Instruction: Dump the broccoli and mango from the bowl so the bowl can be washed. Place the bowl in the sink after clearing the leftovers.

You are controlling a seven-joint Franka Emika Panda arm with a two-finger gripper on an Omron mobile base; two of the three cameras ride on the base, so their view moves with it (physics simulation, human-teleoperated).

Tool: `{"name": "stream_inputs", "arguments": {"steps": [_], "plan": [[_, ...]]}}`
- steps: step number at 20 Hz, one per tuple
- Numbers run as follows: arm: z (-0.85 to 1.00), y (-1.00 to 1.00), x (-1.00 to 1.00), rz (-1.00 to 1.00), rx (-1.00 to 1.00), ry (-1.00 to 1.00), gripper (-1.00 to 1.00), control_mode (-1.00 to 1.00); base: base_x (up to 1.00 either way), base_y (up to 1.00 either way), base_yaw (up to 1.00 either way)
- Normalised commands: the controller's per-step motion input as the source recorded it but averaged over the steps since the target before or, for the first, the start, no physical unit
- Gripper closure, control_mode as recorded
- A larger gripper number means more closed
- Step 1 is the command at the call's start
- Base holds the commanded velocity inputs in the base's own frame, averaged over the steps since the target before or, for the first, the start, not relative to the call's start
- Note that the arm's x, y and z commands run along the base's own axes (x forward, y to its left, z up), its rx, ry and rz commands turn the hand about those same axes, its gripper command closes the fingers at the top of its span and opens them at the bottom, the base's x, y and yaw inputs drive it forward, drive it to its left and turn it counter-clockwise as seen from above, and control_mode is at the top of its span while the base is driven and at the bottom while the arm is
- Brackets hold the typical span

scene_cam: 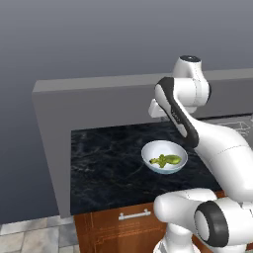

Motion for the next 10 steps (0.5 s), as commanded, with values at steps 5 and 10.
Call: {"name": "stream_inputs", "arguments": {"steps": [5, 10], "plan": [[-0.01, -0.02, -0.08, -0.01, 0.00, -0.02, -1.00, -1.00, 0.00, 0.00, 0.00], [-0.32, -0.67, -0.32, -0.30, 0.02, 0.07, -1.00, -1.00, 0.00, 0.00, 0.00]]}}
